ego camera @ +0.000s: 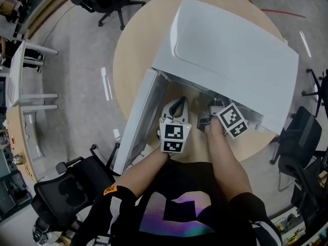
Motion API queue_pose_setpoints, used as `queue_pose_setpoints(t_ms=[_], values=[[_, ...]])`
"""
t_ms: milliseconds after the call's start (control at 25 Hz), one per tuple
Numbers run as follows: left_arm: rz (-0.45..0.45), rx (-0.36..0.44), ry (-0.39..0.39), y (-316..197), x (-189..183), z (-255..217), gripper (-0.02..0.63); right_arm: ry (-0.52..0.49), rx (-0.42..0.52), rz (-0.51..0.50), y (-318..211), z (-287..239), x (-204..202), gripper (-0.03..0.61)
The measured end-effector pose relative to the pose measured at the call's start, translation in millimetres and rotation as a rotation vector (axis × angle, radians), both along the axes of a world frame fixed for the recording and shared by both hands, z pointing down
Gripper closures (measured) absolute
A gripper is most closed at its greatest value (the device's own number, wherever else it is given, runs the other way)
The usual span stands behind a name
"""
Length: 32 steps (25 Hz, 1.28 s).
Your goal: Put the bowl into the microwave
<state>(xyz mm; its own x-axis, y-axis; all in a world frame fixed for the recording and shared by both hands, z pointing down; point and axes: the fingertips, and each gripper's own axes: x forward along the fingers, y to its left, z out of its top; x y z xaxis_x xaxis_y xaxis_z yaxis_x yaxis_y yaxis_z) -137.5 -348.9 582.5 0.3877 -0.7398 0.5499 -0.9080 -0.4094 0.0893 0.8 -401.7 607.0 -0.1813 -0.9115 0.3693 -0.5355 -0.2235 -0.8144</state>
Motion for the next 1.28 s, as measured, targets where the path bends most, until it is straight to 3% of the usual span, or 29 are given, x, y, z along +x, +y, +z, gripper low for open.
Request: queue_pose_setpoints(t_ms=[360, 600, 960, 1280], values=[[-0.014, 0.010, 0.016, 5.1, 0.1, -6.0, 0.568, 0.043, 0.041, -0.003, 2.9, -9.1, 7.2, 0.540], [-0.033, 0.015, 0.046, 12.7, -1.2, -11.9, 0.568, 0.129, 0.051, -0.059, 20.5, -19.4, 6.1, 0.540], [-0.029, 0.042, 0.067, 34.6, -5.9, -32.1, 0.568, 0.446, 0.149, -0.296, 64.0, -62.7, -20.3, 0.541], [-0.002, 0.104, 0.159, 65.8, -10.5, -63.1, 0.568, 0.656, 0.218, -0.494, 120.3, -90.2, -60.9, 0.549]])
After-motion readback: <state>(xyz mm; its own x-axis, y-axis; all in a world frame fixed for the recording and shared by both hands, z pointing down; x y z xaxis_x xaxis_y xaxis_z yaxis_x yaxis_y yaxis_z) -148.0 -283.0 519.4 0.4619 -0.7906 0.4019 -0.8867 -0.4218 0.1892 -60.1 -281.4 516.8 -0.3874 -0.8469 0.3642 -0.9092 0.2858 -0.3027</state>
